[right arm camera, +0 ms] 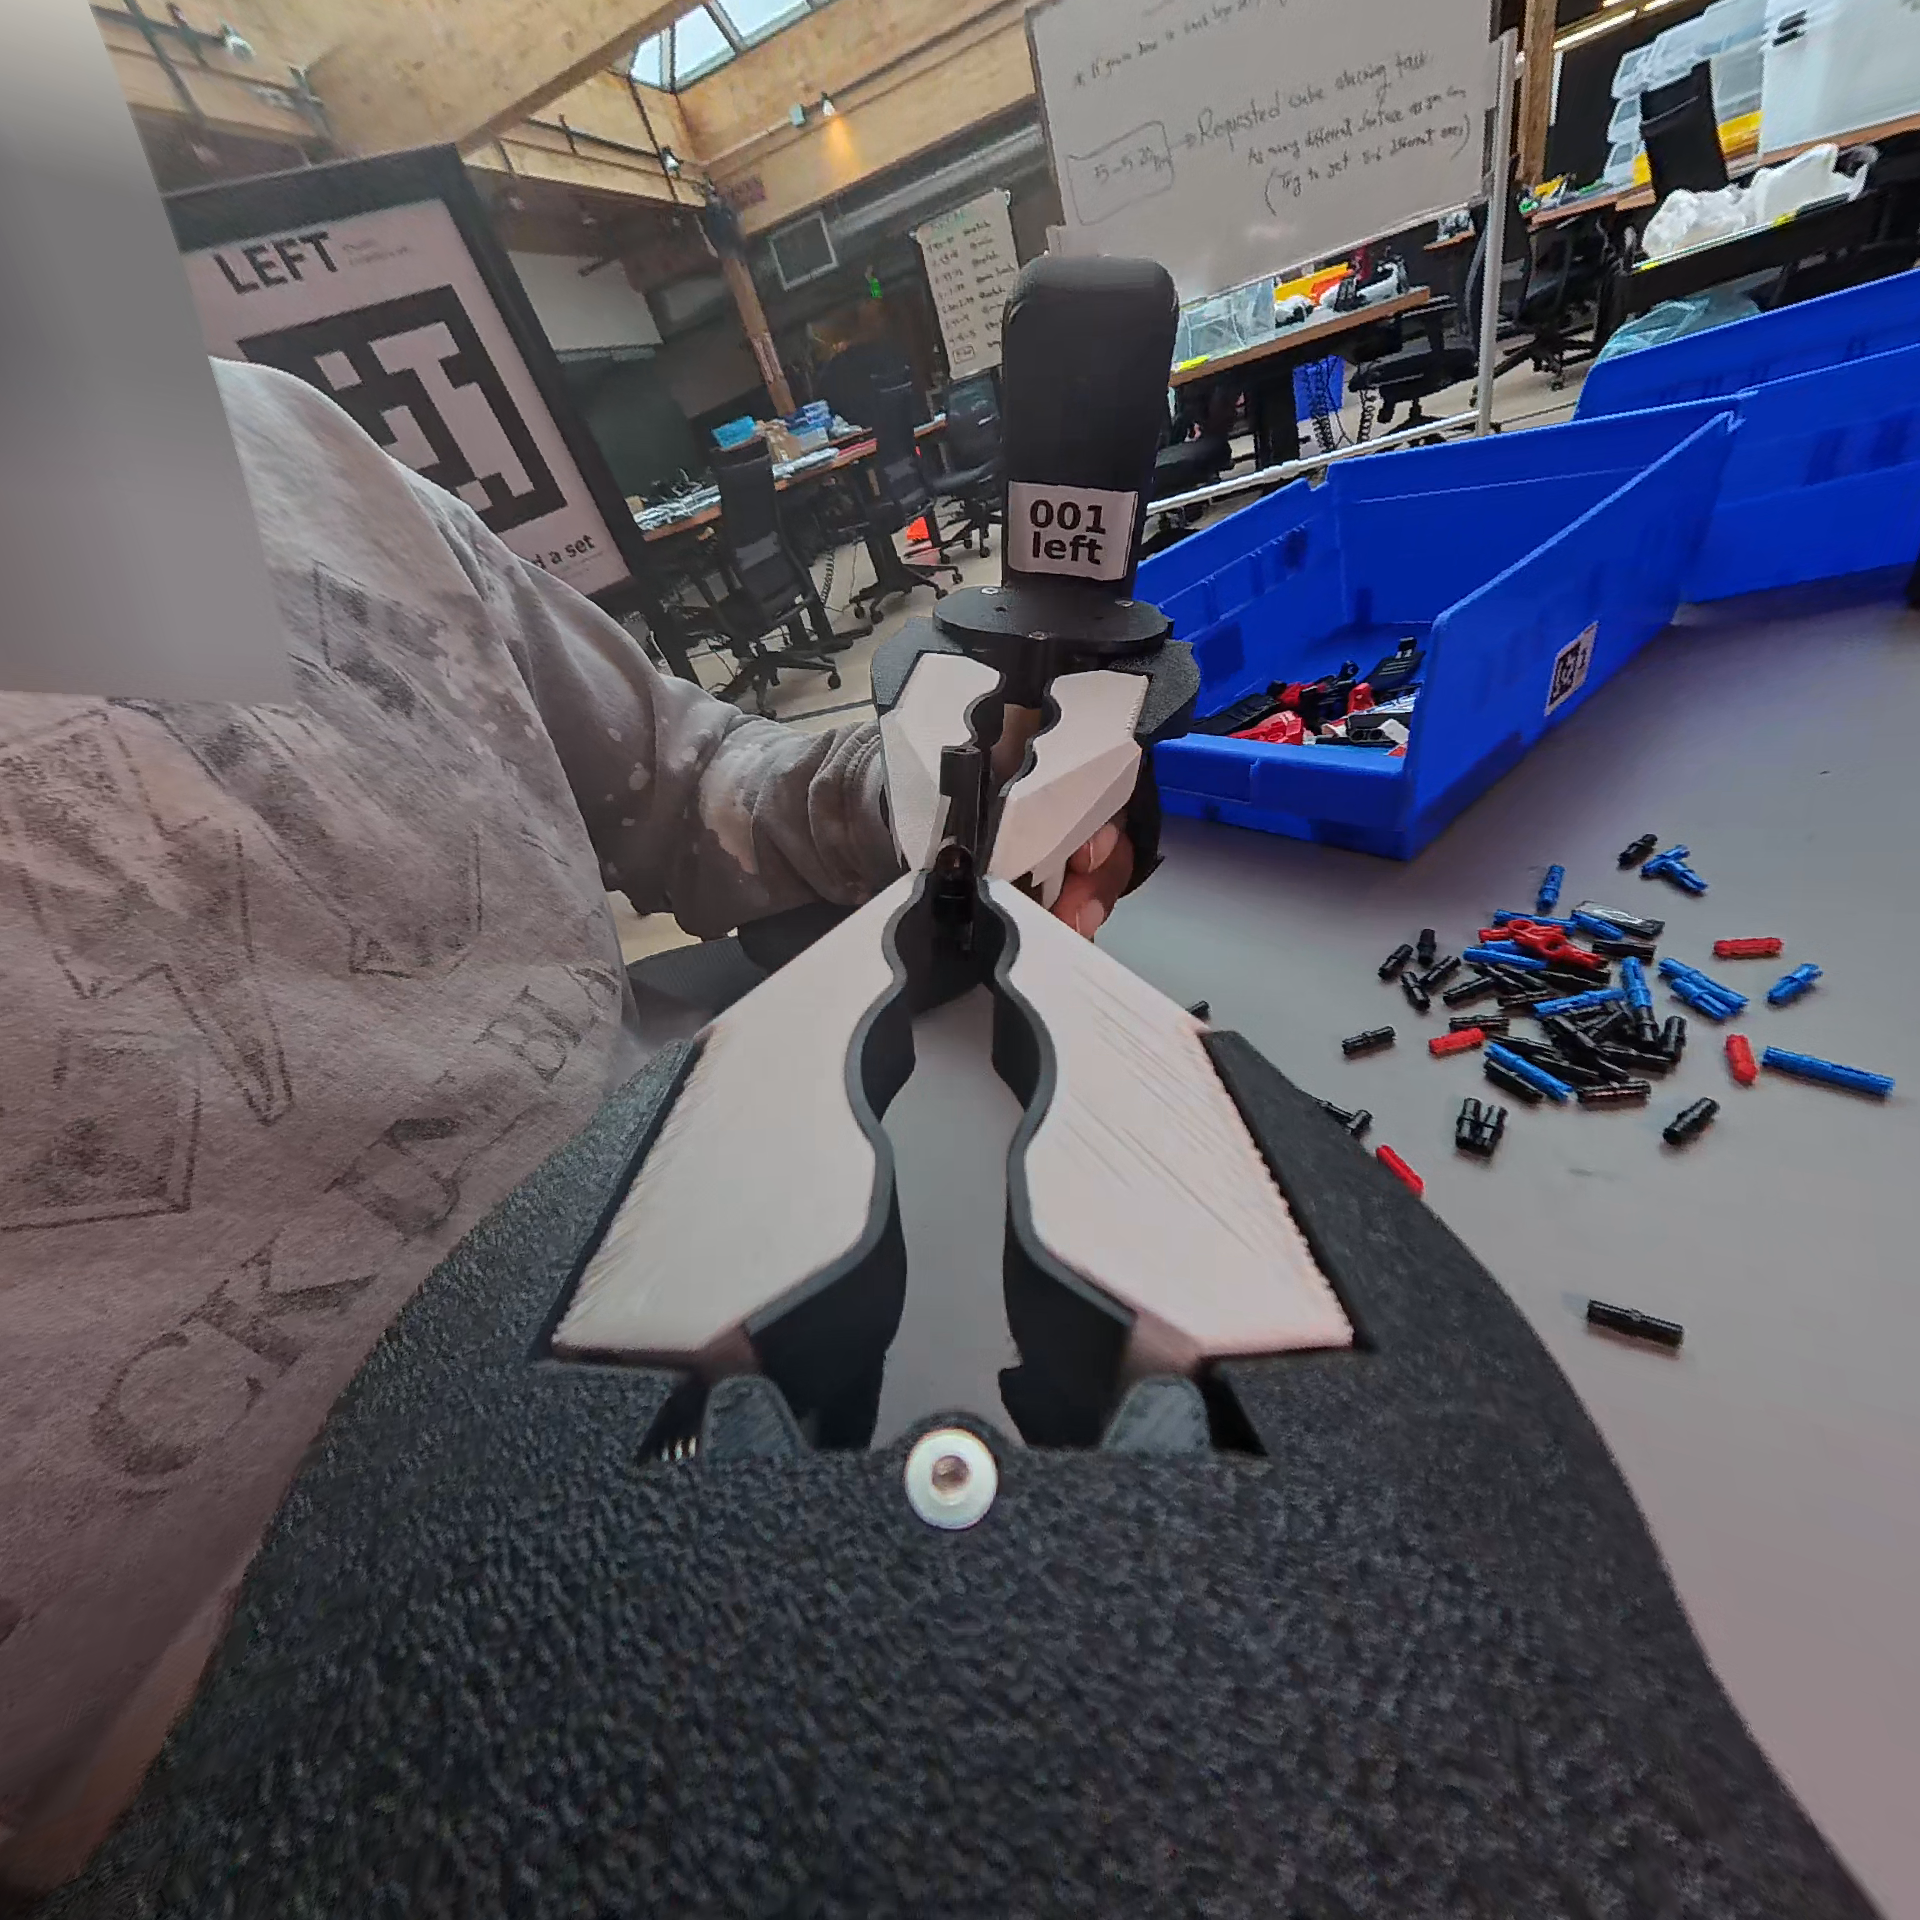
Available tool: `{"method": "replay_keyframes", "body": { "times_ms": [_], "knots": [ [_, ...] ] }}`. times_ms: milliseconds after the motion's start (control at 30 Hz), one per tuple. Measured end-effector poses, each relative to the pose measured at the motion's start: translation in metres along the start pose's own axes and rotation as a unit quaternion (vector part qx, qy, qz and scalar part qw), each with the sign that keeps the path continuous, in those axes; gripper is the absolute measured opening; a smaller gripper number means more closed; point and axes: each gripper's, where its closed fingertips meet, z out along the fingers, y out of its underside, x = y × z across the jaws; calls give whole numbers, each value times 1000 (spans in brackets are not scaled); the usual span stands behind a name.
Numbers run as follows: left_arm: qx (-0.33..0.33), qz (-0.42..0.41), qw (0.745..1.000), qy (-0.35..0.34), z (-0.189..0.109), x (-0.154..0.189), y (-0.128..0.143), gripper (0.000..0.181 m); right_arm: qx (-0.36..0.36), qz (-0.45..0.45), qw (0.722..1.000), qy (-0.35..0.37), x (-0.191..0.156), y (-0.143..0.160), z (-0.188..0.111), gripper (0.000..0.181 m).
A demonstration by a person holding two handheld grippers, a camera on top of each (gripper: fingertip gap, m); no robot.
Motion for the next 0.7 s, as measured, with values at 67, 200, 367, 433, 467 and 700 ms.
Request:
{"method": "replay_keyframes", "body": {
  "times_ms": [67, 200, 367, 433, 467, 700],
  "knots": [
    [13, -7, 1000, 8, -1, 2, -4, 5, 0, 3, 1000, -7, -2, 0, -1, 7],
    [19, -1, 1000, -2, -4, 0, -7, 5, 0, 3, 1000, -4, -1, 1, 0, 7],
    [30, -12, 999, 1, -6, 0, -10, 1, -1, -1, 1000, 5, 1, 0, 2, 7],
    [25, -18, 1000, -6, -6, -3, -8, 0, -6, -12, 1000, 17, 3, 2, 1, 6],
    [21, -18, 999, -17, -6, -6, -7, 0, -4, -20, 999, 26, 5, 2, 0, 6],
    [-44, 12, 997, -57, -5, -13, 6, 0, -43, -40, 998, 26, 10, 11, -4, 6]
  ]
}}
